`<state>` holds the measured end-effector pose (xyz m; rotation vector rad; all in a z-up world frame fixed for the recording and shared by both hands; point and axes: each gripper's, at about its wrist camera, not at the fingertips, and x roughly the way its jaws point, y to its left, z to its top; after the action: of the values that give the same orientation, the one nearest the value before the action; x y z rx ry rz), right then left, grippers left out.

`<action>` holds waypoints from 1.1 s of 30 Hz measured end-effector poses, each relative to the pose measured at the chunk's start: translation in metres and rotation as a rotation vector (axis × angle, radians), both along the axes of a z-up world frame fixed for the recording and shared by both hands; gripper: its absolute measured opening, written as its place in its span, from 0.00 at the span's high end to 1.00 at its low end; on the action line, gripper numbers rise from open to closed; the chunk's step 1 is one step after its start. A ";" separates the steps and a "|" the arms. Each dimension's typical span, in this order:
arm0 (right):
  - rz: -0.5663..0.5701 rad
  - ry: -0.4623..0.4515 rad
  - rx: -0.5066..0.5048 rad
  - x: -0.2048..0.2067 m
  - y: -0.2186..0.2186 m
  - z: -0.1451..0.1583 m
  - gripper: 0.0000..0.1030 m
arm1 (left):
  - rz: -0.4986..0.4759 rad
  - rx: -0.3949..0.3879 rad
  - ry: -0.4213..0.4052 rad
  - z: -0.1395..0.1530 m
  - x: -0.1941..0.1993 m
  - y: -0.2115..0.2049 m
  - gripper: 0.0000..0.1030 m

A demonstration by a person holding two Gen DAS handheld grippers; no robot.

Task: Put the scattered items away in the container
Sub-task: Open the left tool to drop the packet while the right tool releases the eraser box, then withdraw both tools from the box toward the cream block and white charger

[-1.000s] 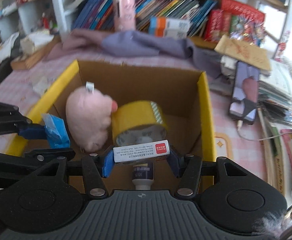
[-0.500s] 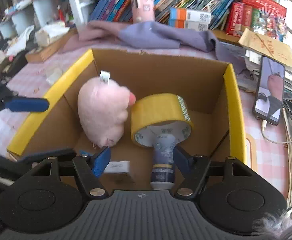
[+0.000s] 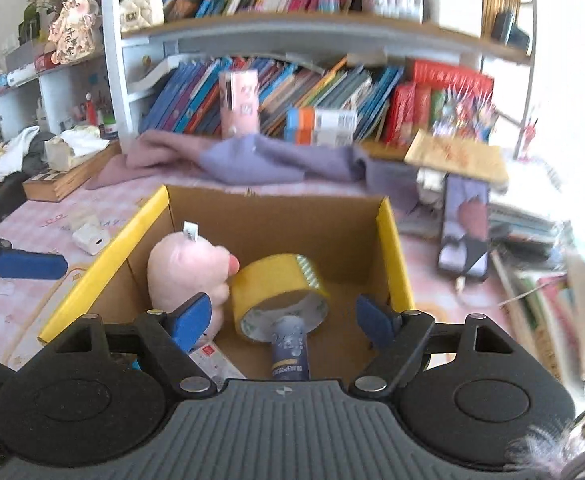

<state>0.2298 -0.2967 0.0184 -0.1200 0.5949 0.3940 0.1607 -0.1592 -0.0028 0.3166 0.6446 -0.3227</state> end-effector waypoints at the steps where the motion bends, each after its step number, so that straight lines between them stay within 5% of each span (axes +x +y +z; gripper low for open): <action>1: -0.009 -0.008 -0.003 -0.005 0.001 0.001 0.21 | -0.008 -0.006 -0.006 0.001 -0.003 0.003 0.20; 14: -0.189 0.016 -0.023 -0.079 0.034 0.007 0.18 | -0.084 -0.083 -0.025 0.002 -0.053 0.067 0.17; 23: -0.316 0.050 -0.049 -0.141 0.066 -0.002 0.18 | -0.052 -0.134 0.022 -0.004 -0.091 0.133 0.14; 33: -0.190 0.057 -0.103 -0.182 0.136 -0.005 0.16 | 0.032 -0.144 0.040 -0.009 -0.126 0.191 0.14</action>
<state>0.0474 -0.1611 0.0137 -0.1494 0.6770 0.1828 0.0351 0.0316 -0.0117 0.1622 0.6611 -0.3439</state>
